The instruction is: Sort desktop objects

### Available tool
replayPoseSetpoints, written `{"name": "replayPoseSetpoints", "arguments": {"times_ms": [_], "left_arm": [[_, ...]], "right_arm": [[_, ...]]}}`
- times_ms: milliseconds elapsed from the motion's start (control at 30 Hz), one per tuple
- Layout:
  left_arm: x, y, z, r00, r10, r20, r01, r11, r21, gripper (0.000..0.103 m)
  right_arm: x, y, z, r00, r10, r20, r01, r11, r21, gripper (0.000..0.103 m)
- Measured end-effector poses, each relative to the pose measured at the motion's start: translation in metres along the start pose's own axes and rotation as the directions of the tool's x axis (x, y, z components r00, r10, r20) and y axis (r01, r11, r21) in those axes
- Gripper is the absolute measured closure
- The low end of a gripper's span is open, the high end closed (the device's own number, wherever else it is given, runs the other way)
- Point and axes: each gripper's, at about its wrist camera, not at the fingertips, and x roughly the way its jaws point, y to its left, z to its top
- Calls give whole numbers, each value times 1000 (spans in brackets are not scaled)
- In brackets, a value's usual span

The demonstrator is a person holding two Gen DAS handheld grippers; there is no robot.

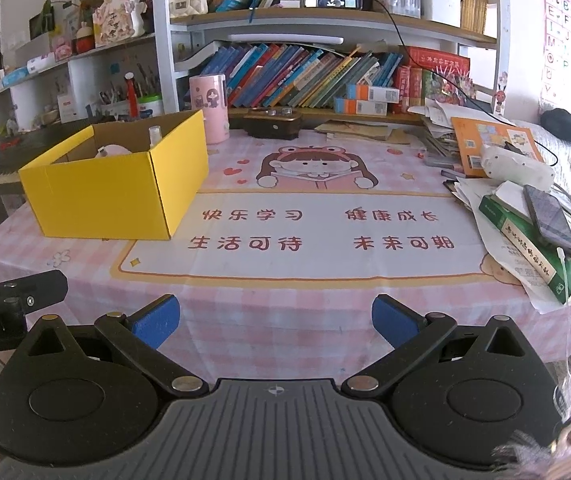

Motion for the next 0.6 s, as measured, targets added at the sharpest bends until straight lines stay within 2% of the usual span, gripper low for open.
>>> {"name": "replayPoseSetpoints", "arguments": {"times_ms": [600], "left_arm": [[7,1,2,1000,-9,-16,9,1000,6,0]], "right_arm": [[3,0,3,1000,-14,-23,14,1000,6,0]]}}
